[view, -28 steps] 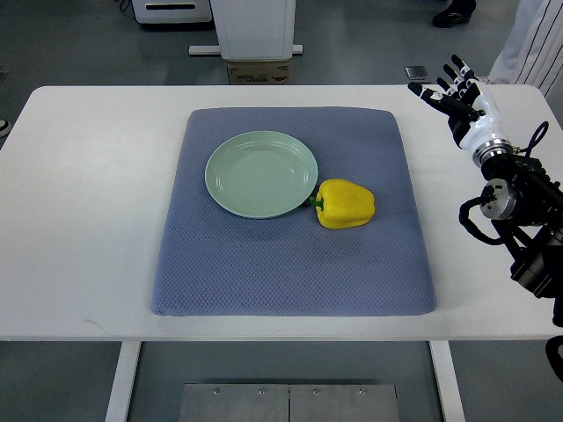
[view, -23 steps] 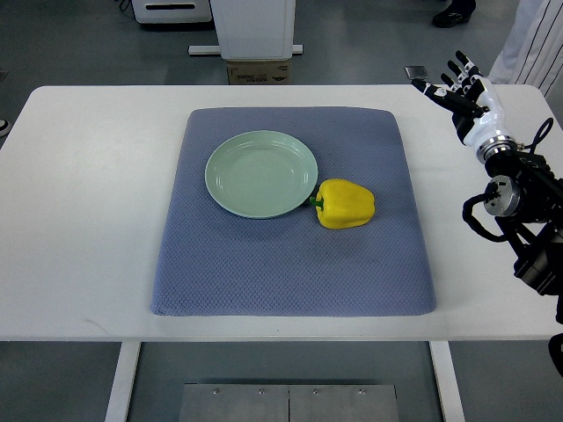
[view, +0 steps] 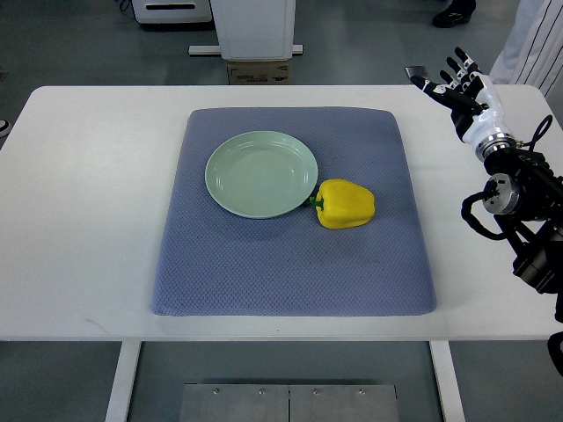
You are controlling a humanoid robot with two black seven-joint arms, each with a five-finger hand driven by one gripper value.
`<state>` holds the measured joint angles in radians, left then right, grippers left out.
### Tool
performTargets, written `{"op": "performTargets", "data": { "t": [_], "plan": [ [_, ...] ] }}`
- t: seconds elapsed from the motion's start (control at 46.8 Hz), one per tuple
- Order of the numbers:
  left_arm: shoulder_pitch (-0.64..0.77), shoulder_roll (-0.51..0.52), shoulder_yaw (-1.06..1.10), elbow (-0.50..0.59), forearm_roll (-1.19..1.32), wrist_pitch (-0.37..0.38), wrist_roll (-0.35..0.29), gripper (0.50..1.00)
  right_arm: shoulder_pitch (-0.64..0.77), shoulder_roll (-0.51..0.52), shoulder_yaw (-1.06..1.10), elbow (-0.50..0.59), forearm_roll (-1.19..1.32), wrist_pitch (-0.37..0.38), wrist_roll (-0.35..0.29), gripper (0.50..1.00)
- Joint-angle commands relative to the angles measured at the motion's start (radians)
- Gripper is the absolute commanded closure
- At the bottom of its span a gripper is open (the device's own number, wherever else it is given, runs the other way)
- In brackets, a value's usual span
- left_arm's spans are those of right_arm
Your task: Place yellow pepper on plate with right hand
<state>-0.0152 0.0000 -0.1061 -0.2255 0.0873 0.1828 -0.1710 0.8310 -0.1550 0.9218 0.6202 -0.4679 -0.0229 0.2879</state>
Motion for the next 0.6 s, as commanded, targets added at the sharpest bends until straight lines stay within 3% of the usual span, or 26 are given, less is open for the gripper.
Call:
{"op": "performTargets", "data": {
  "t": [0.0,0.577],
  "plan": [
    [0.0,0.0,0.0,-0.001,0.0,0.0,-0.001,0.5,-0.001,0.0,-0.001,0.001,0.0,0.0,-0.001,0.5],
    [0.001,0.0,0.0,-0.001,0.0,0.0,-0.001,0.5,-0.004,0.017,-0.054,0.004,0.0,0.018,0.001,0.5]
  ]
}}
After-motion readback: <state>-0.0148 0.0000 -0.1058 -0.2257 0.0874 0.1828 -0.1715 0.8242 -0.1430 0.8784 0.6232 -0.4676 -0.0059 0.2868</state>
